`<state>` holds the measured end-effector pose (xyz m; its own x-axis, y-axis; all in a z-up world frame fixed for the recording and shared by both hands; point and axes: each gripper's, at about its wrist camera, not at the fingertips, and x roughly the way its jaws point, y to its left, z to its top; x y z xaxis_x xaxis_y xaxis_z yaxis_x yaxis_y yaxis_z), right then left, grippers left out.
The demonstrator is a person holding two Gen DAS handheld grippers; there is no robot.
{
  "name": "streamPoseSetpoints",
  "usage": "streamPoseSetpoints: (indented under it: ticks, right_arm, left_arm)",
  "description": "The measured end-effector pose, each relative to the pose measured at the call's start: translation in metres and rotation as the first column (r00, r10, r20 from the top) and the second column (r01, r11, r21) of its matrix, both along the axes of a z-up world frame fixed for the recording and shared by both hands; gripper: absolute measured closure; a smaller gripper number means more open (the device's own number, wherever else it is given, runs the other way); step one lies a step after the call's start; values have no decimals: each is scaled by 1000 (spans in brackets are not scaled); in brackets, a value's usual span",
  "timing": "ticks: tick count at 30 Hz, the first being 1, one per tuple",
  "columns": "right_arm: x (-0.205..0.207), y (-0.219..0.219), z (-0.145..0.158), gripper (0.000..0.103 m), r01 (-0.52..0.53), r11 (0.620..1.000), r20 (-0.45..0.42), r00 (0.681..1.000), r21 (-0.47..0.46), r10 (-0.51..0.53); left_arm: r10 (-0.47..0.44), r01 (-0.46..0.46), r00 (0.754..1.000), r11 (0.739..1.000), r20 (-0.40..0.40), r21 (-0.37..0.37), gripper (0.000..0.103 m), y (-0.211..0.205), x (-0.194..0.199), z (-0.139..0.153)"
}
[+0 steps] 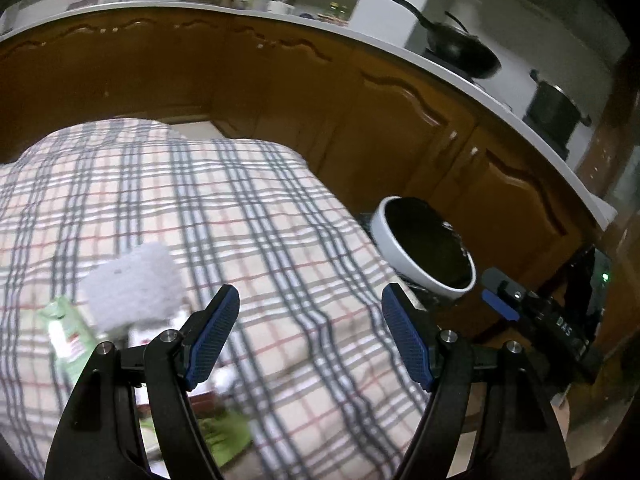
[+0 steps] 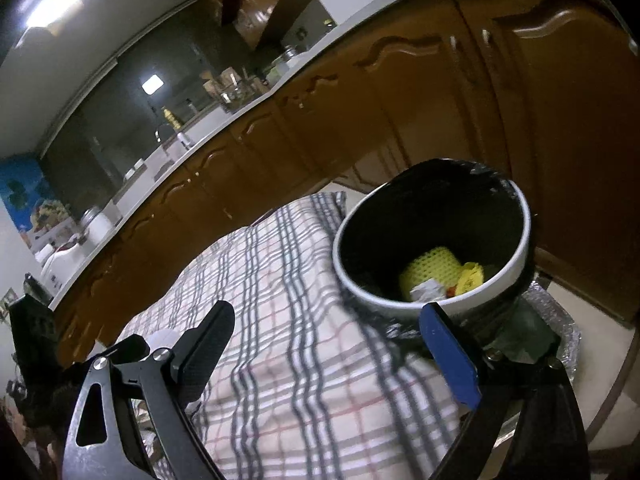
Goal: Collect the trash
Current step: 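Move both open tools back over the table toward the remaining trash, then grasp the green juice carton with the left tool while the right tool grasps the green spout pouch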
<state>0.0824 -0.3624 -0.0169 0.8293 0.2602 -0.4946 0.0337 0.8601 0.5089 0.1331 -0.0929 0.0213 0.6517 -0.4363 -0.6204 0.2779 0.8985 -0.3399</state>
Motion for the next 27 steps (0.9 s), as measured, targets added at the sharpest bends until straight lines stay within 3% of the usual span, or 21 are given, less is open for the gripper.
streamPoseSetpoints:
  ticks: [21,25,27]
  right_arm:
    - [-16,112,-5,9,-238,970,-17,971,-40,237]
    - [-19,130,-11,15,-316,949,-41,948,-10,315]
    - [-22,141,-19,23,-367,928,-62,927,60,371]
  left_arm:
    - [192,-192,981,981,2,15,28,102,-32,-3]
    - [219,-219,976,975,-2,26,28,118,-32,-4]
    - [230,-229,973,973,-12,37,28,125,-30,-6]
